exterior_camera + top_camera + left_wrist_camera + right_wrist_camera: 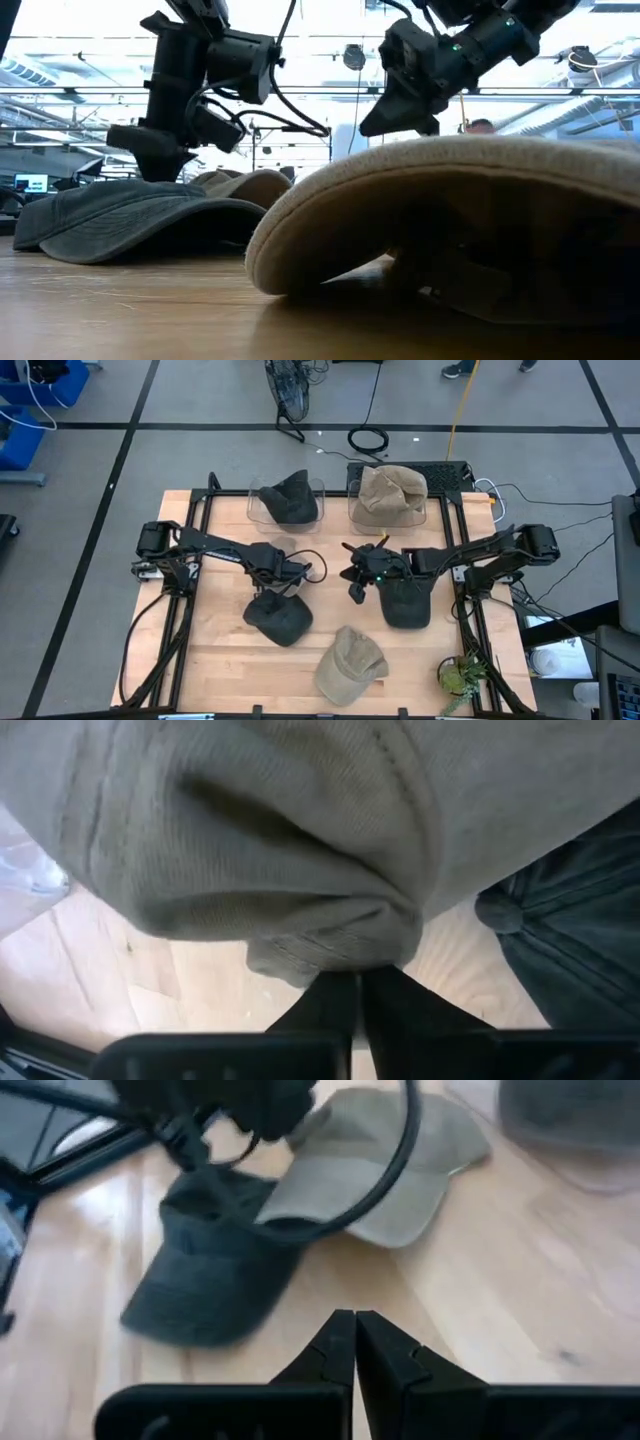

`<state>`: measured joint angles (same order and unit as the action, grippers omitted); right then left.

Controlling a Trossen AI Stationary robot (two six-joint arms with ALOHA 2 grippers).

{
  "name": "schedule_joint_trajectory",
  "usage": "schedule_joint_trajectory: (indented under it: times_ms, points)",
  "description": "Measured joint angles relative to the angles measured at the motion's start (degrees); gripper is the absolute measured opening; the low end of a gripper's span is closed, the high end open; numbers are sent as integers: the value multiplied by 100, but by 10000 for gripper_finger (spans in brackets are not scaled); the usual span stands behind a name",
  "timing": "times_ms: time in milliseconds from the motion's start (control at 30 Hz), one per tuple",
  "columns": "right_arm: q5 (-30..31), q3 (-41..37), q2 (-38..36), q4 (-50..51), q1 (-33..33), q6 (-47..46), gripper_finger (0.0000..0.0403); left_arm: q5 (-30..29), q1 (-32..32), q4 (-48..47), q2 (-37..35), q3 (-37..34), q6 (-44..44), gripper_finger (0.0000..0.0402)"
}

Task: Pick & Place hat
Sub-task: Put the brown cap into the right transparent bin

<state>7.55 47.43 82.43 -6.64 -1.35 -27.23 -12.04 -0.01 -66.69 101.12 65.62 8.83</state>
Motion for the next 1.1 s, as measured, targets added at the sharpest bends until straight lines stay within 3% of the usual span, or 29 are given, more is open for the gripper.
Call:
schedule_joint_trajectory:
  times_ms: [333,633,900,1100]
  points:
    - [285,-4,-2,47,192,-503,4,721,-13,712,-741,48,-166,83]
    - [311,-4,-2,133,203,-429,4,1250,-13,1893,-1125,48,-752,176]
    - [293,-4,-2,141,233,510,9,1317,-13,2347,-982,50,-1591,270]
    - [1,108,1,336,589,1413,73,1053,-13,2334,-976,48,-2486,315]
